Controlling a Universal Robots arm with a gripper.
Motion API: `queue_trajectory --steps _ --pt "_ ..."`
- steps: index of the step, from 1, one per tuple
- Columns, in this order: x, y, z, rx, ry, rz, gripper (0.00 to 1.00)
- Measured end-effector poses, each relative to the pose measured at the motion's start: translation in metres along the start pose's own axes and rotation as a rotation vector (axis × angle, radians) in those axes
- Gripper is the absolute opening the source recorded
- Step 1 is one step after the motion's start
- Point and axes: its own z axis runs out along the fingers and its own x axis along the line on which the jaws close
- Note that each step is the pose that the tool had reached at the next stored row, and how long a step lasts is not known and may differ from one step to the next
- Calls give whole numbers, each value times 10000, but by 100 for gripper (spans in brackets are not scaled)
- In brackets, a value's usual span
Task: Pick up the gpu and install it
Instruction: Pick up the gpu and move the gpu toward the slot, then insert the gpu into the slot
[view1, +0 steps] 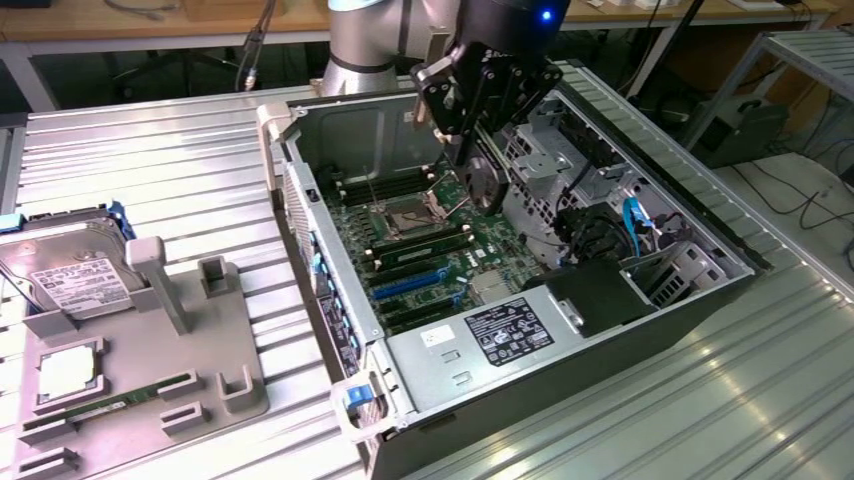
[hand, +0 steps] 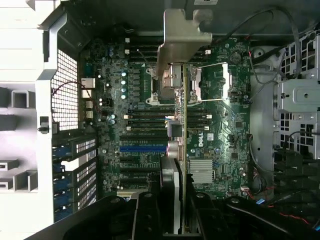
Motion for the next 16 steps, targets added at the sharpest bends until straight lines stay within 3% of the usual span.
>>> queue_trajectory --steps 11,16 --pt "0 0 0 0 0 -14 28" --pt "0 1 0 -2 11 -255 28"
